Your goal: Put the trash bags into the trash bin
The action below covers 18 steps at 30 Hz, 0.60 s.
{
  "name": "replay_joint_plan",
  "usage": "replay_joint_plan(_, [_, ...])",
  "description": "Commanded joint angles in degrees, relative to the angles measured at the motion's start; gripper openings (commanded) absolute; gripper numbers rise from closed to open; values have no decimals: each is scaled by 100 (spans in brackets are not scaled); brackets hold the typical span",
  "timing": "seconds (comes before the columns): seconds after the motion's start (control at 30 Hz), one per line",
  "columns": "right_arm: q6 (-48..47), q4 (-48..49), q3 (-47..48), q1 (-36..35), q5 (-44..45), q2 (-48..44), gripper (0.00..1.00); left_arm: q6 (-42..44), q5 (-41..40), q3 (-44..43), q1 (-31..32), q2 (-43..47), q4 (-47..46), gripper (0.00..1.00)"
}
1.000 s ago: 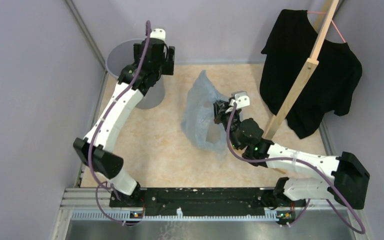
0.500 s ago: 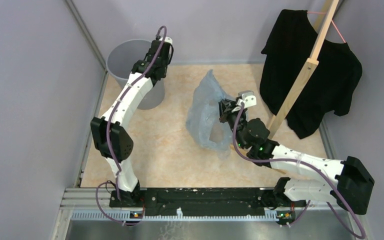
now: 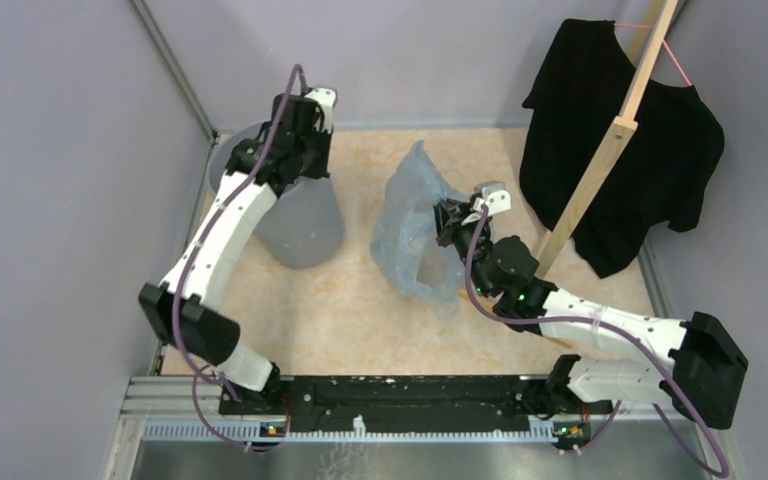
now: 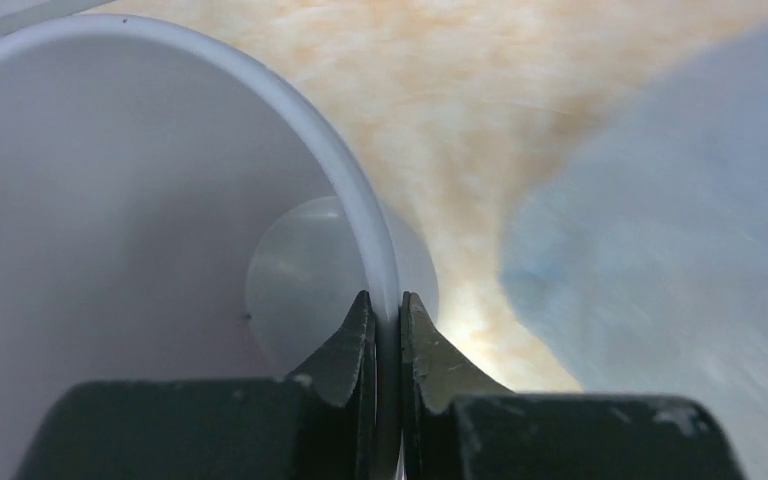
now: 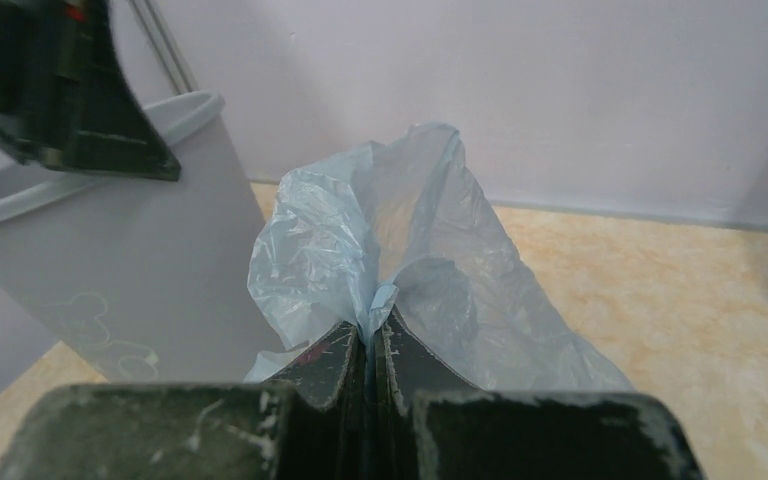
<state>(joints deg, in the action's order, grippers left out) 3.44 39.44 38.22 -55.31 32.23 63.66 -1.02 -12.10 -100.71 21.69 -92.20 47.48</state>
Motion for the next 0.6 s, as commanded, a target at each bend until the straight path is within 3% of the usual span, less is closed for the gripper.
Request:
replay_joint_plan(0.0, [110, 179, 98, 56, -199, 59, 0, -233, 1995, 394, 117, 1322, 122, 0])
replay_joint_plan(0.3, [106, -838, 771, 55, -607, -199, 0, -459, 3251, 1810, 300, 2751, 1, 0])
replay_joint_plan(0.57, [-221, -3421, 3041, 55, -1484, -159, 0, -683, 4243, 2864, 322, 3441, -891, 0])
